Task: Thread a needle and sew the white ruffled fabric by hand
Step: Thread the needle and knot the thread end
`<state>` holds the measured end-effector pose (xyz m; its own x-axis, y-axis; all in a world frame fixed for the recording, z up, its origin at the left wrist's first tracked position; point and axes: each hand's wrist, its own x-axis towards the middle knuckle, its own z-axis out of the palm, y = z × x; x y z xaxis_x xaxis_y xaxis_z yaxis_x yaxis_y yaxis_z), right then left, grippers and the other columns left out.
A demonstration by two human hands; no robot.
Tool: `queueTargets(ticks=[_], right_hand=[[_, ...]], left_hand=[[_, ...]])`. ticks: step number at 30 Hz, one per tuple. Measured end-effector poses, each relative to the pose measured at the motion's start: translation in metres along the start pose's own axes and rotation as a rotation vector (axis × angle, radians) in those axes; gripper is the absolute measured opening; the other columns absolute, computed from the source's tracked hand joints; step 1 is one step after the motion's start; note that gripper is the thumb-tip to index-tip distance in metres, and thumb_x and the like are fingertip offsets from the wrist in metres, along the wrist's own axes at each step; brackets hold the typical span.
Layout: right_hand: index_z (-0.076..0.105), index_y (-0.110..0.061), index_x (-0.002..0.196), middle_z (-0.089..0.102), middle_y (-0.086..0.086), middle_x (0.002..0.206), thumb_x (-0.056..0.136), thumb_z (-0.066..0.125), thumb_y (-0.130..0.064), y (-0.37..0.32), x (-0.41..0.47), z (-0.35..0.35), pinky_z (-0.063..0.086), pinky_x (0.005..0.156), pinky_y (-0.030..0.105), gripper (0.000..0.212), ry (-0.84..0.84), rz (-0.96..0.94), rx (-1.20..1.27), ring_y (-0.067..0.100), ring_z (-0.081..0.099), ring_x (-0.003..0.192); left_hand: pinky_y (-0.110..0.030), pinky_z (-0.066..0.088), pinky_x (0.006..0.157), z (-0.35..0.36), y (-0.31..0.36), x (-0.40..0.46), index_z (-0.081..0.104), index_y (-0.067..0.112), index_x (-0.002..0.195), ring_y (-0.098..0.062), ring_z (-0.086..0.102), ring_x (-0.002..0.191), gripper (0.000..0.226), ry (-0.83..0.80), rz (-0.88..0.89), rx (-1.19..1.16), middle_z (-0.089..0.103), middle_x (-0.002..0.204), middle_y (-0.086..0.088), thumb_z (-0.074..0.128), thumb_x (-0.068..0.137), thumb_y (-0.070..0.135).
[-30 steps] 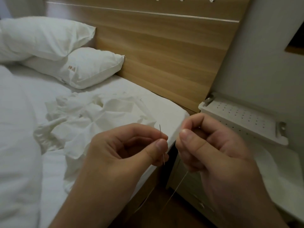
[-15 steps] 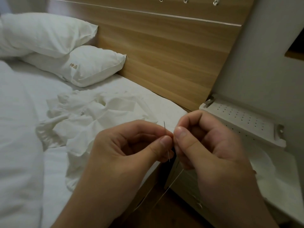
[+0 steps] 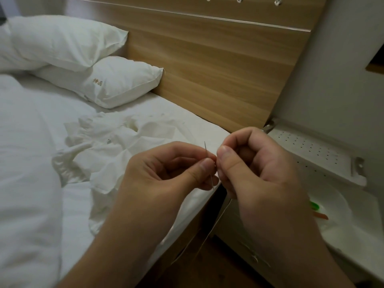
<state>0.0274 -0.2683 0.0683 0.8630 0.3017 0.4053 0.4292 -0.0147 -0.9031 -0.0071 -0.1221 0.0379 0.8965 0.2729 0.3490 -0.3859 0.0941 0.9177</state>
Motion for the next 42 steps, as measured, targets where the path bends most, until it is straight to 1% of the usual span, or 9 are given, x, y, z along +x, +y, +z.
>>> queueTargets(ticks=[7, 12, 17, 22, 26, 29, 33, 40, 42], right_hand=[[0.064, -0.016, 0.091, 0.068, -0.006, 0.07, 0.096, 0.06, -0.015, 0.0025, 0.0005, 0.0034, 0.05, 0.054, 0.012, 0.006, 0.013, -0.044, -0.061, 0.004, 0.067, 0.064], [0.064, -0.019, 0.092, 0.069, -0.005, 0.072, 0.099, 0.062, -0.014, 0.003, -0.0018, 0.0034, 0.051, 0.055, 0.015, 0.009, 0.021, -0.087, -0.134, 0.008, 0.068, 0.066], [0.063, -0.02, 0.091, 0.069, -0.004, 0.074, 0.096, 0.06, -0.02, 0.0034, -0.0022, 0.0029, 0.054, 0.055, 0.021, 0.006, 0.027, -0.103, -0.159, 0.012, 0.069, 0.068], [0.063, -0.021, 0.092, 0.069, -0.001, 0.074, 0.097, 0.06, -0.02, 0.0036, -0.0029, 0.0034, 0.058, 0.056, 0.028, 0.006, 0.025, -0.11, -0.176, 0.016, 0.07, 0.066], [0.062, -0.023, 0.092, 0.069, 0.001, 0.075, 0.099, 0.061, -0.02, 0.0039, -0.0027, 0.0042, 0.058, 0.056, 0.038, 0.008, 0.017, -0.119, -0.193, 0.019, 0.07, 0.067], [0.063, -0.023, 0.092, 0.069, -0.001, 0.075, 0.097, 0.06, -0.022, 0.0035, -0.0028, 0.0041, 0.057, 0.056, 0.037, 0.006, 0.016, -0.122, -0.202, 0.018, 0.069, 0.067], [0.063, -0.023, 0.092, 0.069, -0.002, 0.076, 0.098, 0.061, -0.02, 0.0033, -0.0028, 0.0036, 0.058, 0.056, 0.027, 0.007, 0.015, -0.117, -0.191, 0.014, 0.069, 0.068], [0.064, -0.024, 0.093, 0.069, 0.0, 0.076, 0.099, 0.063, -0.018, 0.0035, -0.0027, 0.0034, 0.058, 0.055, 0.032, 0.008, 0.011, -0.118, -0.197, 0.017, 0.07, 0.067], [0.064, -0.023, 0.092, 0.069, 0.0, 0.075, 0.098, 0.063, -0.018, 0.0036, -0.0025, 0.003, 0.056, 0.054, 0.027, 0.008, 0.012, -0.12, -0.194, 0.016, 0.069, 0.066]], left_hand=[[-0.032, 0.065, 0.075, 0.0, -0.0046, 0.0041, 0.082, 0.008, 0.091, -0.03, 0.078, 0.076, 0.012, -0.004, -0.017, -0.018, 0.08, 0.081, -0.014, 0.077, 0.081, 0.01], [-0.03, 0.064, 0.073, 0.0001, -0.0042, 0.0028, 0.081, 0.006, 0.092, -0.028, 0.079, 0.076, 0.015, -0.007, -0.009, -0.037, 0.08, 0.082, -0.013, 0.076, 0.079, 0.012], [-0.029, 0.064, 0.073, 0.0002, -0.0055, 0.0029, 0.08, 0.006, 0.093, -0.025, 0.079, 0.076, 0.014, -0.014, -0.002, -0.025, 0.08, 0.083, -0.012, 0.075, 0.081, 0.01], [-0.028, 0.063, 0.072, 0.0, -0.0059, 0.0025, 0.08, 0.005, 0.093, -0.025, 0.079, 0.075, 0.014, -0.008, 0.008, -0.022, 0.08, 0.082, -0.013, 0.076, 0.081, 0.009], [-0.026, 0.062, 0.072, 0.0003, -0.0056, 0.0024, 0.081, 0.005, 0.091, -0.024, 0.078, 0.073, 0.013, 0.002, 0.009, -0.027, 0.08, 0.08, -0.013, 0.077, 0.079, 0.01], [-0.027, 0.063, 0.072, 0.0002, -0.0053, 0.0024, 0.081, 0.006, 0.092, -0.025, 0.078, 0.074, 0.015, 0.0, 0.013, -0.017, 0.08, 0.081, -0.013, 0.077, 0.079, 0.013], [-0.027, 0.063, 0.072, 0.0, -0.0051, 0.0023, 0.081, 0.005, 0.092, -0.026, 0.079, 0.074, 0.016, 0.0, 0.015, -0.013, 0.08, 0.081, -0.013, 0.077, 0.078, 0.012], [-0.027, 0.064, 0.072, -0.0002, -0.0035, 0.0014, 0.082, 0.011, 0.091, -0.026, 0.079, 0.076, 0.016, -0.014, 0.031, 0.008, 0.08, 0.081, -0.012, 0.078, 0.076, 0.018], [-0.026, 0.063, 0.072, 0.0002, -0.0031, 0.0011, 0.083, 0.013, 0.09, -0.026, 0.079, 0.075, 0.015, -0.018, 0.039, 0.014, 0.08, 0.081, -0.011, 0.079, 0.077, 0.019]])
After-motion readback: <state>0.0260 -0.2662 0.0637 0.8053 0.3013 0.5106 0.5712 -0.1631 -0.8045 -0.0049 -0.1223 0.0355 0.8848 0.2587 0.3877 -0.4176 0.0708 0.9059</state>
